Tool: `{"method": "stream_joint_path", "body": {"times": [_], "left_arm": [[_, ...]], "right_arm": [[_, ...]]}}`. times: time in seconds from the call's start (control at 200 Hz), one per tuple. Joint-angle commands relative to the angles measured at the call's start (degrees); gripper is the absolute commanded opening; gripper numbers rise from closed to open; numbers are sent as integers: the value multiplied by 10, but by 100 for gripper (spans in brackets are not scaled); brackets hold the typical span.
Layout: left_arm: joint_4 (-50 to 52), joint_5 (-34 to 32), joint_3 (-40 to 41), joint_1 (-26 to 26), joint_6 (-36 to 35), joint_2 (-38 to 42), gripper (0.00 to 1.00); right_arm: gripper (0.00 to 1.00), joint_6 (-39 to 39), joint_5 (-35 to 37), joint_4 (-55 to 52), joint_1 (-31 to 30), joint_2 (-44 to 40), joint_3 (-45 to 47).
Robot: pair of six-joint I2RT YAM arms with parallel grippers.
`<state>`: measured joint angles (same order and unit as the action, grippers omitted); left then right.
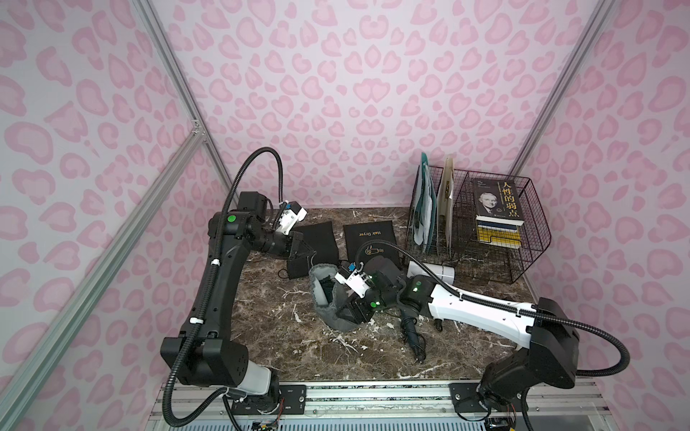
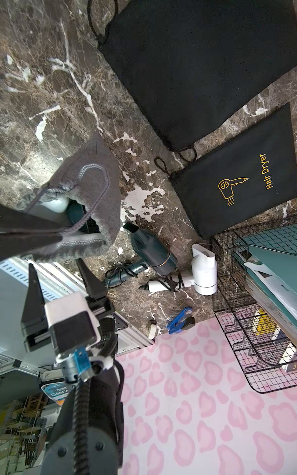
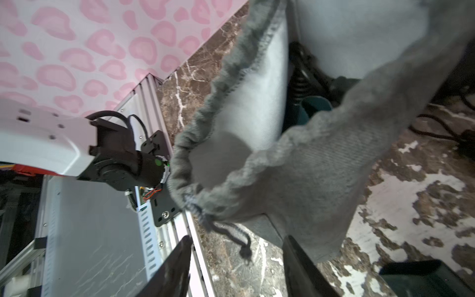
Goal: Pack away hair dryers
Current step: Pull the drawstrings on both sides of the drawstring bag.
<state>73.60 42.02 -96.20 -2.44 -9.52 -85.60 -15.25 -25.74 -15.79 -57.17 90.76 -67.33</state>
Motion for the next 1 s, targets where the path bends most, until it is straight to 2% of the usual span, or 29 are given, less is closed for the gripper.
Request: {"method": "stream_joint_path", "body": {"times": [0.0, 0.235, 0.435, 0.765, 0.88, 0.995], "left_arm": [[-7, 9, -5, 0, -1, 4, 2], [-3, 8, -5, -1, -4, 4, 1], [-3, 12, -6, -1, -1, 2, 2], [-1, 7, -9, -1, -4, 5, 2], [5, 0, -17, -1, -12, 4, 2], [13, -8, -25, -1, -19, 4, 1]], "right_arm": [[57, 13, 40, 13, -2, 12, -6], [53, 25, -11, 15, -15, 40, -19], [43, 26, -31, 16, -19, 48, -15], [11, 33, -26, -21, -19, 46, -15], [10, 38, -11, -49, -19, 40, -20], [0, 44, 10, -79, -19, 35, -31]]}}
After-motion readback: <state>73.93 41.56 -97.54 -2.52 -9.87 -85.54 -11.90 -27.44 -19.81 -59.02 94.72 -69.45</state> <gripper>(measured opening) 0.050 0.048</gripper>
